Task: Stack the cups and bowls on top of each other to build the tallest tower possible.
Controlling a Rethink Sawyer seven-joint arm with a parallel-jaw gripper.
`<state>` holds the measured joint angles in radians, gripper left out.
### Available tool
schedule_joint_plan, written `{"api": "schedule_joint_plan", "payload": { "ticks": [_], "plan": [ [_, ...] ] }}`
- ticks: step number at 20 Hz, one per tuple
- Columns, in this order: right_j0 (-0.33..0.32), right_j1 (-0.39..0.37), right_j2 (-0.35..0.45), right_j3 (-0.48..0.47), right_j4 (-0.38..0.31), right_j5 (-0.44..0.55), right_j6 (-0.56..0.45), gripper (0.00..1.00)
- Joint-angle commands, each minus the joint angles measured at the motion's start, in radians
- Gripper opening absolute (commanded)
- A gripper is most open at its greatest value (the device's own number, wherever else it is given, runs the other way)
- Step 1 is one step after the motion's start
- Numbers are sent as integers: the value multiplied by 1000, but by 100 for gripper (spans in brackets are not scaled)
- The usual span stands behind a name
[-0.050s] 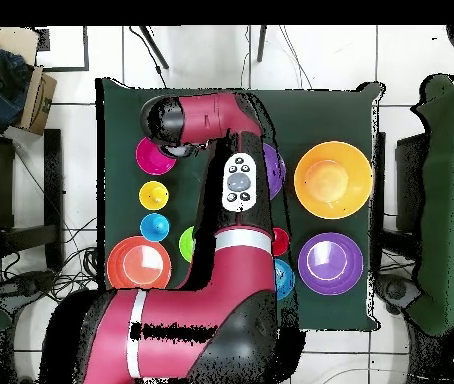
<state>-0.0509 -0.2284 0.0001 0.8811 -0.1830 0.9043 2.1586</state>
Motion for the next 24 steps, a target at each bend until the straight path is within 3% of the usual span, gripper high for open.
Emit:
{"api": "schedule_joint_plan", "payload": {
  "ticks": [1,24],
  "plan": [
    [9,39,62,-3,-72,83,-186,100],
    [36,46,41,-10,-81,81,-161,100]
  ]
}}
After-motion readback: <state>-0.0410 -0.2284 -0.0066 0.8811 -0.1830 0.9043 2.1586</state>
